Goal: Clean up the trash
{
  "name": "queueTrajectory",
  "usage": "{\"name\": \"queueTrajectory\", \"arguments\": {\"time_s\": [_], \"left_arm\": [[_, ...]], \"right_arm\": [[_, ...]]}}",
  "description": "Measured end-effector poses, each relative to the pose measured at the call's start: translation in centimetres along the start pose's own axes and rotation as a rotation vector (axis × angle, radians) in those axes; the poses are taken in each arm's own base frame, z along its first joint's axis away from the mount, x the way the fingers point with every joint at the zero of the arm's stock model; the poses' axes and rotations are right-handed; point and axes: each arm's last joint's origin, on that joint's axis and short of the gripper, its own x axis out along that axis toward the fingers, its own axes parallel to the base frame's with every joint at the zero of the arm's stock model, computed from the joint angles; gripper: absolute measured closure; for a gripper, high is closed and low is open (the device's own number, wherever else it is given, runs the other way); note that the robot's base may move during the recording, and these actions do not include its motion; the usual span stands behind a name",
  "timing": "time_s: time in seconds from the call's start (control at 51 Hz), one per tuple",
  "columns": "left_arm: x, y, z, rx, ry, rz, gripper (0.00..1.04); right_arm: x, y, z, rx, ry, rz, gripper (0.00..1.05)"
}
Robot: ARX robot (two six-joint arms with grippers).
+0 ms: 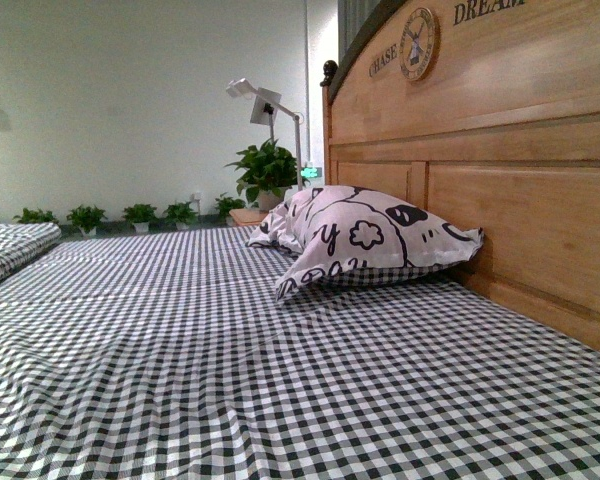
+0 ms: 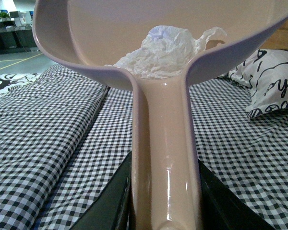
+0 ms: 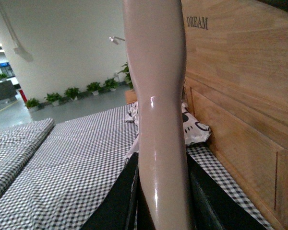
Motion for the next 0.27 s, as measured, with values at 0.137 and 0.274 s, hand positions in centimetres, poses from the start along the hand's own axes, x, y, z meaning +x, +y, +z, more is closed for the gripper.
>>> {"name": "queueTrajectory", "arguments": {"time_s": [0.137,0.274], "left_arm": [[0.00,0.00,0.00,0.000,0.000,0.000,0.77],[0.00,0.00,0.00,0.000,0.000,0.000,0.77]], "right_arm": [[-0.01,0.00,0.01,0.000,0.000,0.000,0.83],[0.00,0.00,0.00,0.000,0.000,0.000,0.83]]}}
